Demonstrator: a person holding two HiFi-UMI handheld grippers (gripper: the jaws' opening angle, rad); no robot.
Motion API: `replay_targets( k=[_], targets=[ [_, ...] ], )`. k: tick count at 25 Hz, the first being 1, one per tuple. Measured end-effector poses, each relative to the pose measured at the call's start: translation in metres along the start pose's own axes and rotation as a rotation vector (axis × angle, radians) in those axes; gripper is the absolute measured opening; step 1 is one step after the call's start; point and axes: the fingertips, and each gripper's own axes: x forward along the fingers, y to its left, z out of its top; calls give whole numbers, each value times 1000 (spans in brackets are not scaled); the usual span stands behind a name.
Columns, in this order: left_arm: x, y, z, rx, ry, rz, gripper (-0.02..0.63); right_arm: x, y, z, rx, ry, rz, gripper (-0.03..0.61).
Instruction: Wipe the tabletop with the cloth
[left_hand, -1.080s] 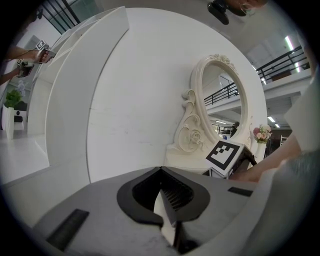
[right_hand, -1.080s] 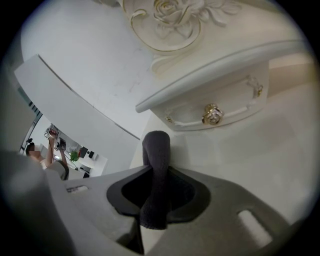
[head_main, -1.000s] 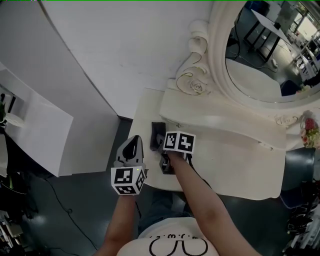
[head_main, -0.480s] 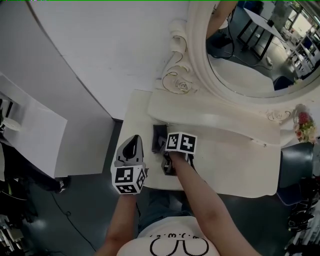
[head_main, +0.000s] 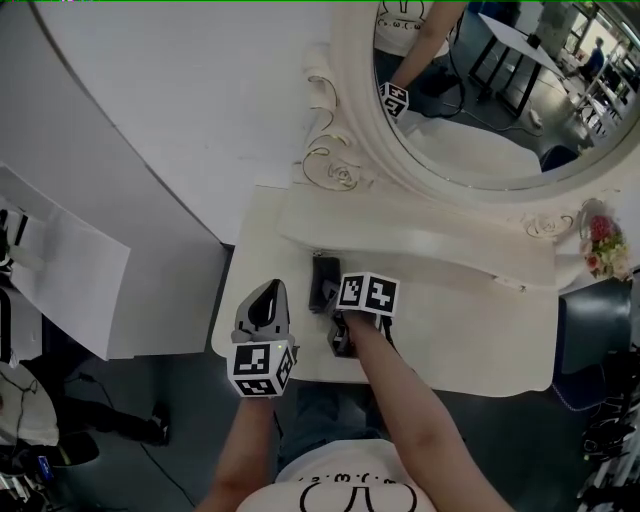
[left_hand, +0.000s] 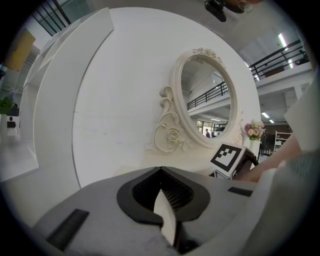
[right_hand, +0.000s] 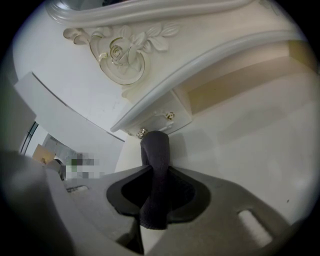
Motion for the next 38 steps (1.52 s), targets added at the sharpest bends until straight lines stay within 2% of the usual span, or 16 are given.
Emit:
replay_targets(
  k=[20, 38],
  targets=[
    [20, -103, -3, 68, 38, -56, -3, -61, -77, 23, -108, -5, -93, 83],
    [36, -192, -11, 107, 53, -107, -3, -122, -157, 37, -96, -32, -109, 84]
  ],
)
